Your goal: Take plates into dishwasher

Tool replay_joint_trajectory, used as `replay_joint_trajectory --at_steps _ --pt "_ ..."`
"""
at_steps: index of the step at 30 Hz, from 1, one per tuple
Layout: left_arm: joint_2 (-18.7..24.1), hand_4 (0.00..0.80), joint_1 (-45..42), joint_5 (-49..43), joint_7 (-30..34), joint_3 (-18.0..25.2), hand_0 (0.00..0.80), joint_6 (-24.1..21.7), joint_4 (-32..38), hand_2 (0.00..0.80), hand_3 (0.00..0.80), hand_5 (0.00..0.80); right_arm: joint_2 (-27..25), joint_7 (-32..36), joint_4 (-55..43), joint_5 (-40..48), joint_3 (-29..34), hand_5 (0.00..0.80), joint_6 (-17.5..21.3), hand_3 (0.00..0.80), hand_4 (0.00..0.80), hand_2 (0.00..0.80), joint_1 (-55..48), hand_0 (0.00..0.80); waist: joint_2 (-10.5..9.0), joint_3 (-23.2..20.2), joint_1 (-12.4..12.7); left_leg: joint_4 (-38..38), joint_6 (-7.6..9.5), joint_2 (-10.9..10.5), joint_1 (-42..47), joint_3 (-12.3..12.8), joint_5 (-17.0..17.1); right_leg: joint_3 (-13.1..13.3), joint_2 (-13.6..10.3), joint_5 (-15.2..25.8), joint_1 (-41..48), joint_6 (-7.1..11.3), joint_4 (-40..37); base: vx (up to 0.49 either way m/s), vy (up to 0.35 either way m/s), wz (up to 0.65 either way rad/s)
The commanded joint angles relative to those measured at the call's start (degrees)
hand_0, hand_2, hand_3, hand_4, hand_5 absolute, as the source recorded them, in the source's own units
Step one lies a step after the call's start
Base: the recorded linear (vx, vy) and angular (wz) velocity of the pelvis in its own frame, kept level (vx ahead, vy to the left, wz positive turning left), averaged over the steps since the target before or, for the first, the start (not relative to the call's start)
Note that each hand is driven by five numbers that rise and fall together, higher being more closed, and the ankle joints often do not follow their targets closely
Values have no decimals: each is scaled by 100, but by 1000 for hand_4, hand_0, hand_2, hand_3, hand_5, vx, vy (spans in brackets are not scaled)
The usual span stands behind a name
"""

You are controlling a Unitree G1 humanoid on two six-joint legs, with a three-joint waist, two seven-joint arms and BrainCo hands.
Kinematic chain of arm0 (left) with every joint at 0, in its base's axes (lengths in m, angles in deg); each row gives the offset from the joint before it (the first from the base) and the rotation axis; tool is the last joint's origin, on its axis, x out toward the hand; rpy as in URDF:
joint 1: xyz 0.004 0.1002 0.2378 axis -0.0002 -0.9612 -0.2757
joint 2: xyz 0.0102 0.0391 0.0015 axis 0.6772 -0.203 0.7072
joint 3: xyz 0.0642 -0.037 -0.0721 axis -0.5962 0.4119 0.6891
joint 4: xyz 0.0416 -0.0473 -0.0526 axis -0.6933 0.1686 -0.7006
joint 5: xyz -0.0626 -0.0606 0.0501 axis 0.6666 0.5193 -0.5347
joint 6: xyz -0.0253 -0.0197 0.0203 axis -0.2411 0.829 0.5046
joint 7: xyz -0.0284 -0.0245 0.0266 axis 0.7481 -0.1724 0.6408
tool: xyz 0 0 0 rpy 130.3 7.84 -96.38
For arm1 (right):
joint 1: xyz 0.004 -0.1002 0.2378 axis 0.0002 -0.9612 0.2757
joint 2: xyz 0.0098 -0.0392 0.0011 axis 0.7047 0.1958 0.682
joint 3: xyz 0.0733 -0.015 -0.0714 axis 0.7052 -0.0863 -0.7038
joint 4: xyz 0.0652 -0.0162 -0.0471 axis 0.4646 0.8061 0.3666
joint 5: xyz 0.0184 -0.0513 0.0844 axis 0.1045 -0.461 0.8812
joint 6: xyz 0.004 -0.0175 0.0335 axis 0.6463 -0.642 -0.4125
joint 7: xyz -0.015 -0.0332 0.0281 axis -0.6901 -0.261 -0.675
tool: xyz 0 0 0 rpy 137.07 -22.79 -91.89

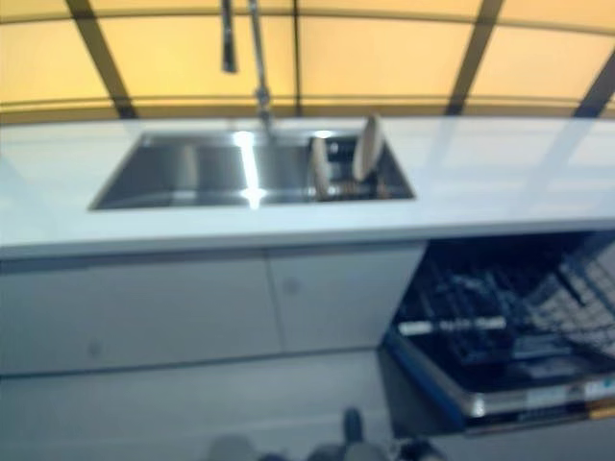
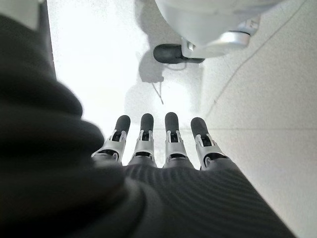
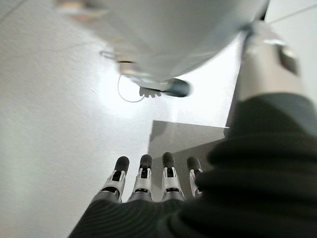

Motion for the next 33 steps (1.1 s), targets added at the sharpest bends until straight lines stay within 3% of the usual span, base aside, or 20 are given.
replay_joint_trajectory --at_steps 1,10,14,15,16,17,19,20,23,24,25,26,29,33 --pt "24 0 3 -801 392 131 0 -113 -98 0 0 0 -299 -149 8 211 20 0 18 0 0 0 14 0 23 60 17 948 -223 193 234 -25 -868 -68 31 537 488 -24 -252 298 -112 45" --pt "39 0 69 -853 291 -131 0 -137 -39 0 0 0 -357 -53 2 195 -85 0 213 0 0 0 162 0 160 141 -12 586 -243 175 180 -58 -707 -161 -18 475 328 68 -186 133 -34 7" --pt "79 0 58 -833 191 -140 0 -43 -107 0 0 0 -348 -47 -26 147 -160 0 249 0 0 0 176 0 216 17 -66 775 -344 318 363 34 -810 -344 31 219 355 -112 -6 137 -23 -9" --pt "87 0 54 -794 190 -135 0 -4 -91 0 0 0 -364 -34 -44 134 -188 0 237 0 0 0 179 0 242 -25 -75 1004 -466 436 390 69 -573 -400 81 153 421 -196 -23 88 1 -32" --pt "83 0 59 -760 193 -127 0 31 -82 0 0 0 -390 -22 -73 128 -223 0 208 0 0 0 181 0 259 -52 -79 1436 -599 565 312 108 -106 -432 141 95 544 -288 -83 55 -16 -22" --pt "47 0 80 -691 203 -133 0 40 -89 0 0 0 -448 5 -138 156 -289 0 164 0 0 0 177 0 158 -19 -29 2656 -726 624 -300 197 654 -392 124 28 828 -432 -215 66 -58 -5" --pt "-26 0 76 -583 186 -114 0 17 -72 0 0 0 -514 105 -213 -45 -391 0 148 0 0 0 196 0 -60 188 156 4425 -733 526 -1673 321 982 -296 3 -90 1194 -620 -225 132 -58 0" --pt "-58 0 68 -601 193 -101 0 32 -40 0 0 0 -534 158 -230 -250 -449 0 132 0 0 0 211 0 -41 305 277 4521 -720 485 -2119 344 1011 -252 53 -204 1415 -666 -187 229 102 -5" --pt "-97 0 34 -591 256 -158 0 35 6 0 0 0 -545 356 -153 -378 -594 0 222 0 0 0 323 0 70 420 443 2802 -613 652 -1712 667 689 -250 45 -405 1753 -485 -173 250 264 -40" --pt "-98 0 52 -584 271 -212 0 1 8 0 0 0 -553 485 -142 -380 -605 0 305 0 0 0 366 0 213 461 511 1695 -691 742 -1683 775 855 -260 156 -555 1927 -416 -166 288 339 -43" --pt "-90 0 88 -658 280 -244 0 -34 35 0 0 0 -549 571 -135 -401 -602 0 417 0 0 0 386 0 258 526 581 1329 -748 830 -1825 834 1129 -174 185 -667 2115 -399 -156 319 321 -18" --pt "-61 0 92 -696 226 -235 0 -10 103 0 0 0 -548 789 -233 -532 -595 0 407 0 0 0 410 0 168 456 591 1379 -570 549 -1636 479 574 -62 71 -678 1979 -319 22 223 189 -34" --pt "200 0 323 -716 254 -364 0 7 205 0 0 0 -465 1020 -384 -170 -787 0 502 0 0 0 472 0 65 361 616 1175 -478 490 -1336 314 311 -84 -37 -558 1742 -146 104 94 27 -36" --pt "289 0 462 -672 201 -506 0 16 258 0 0 0 -352 1337 -448 -168 -956 0 684 0 0 0 650 0 26 339 720 1047 -431 491 -1212 279 229 -167 -125 -489 1691 -73 -8 33 2 -19"
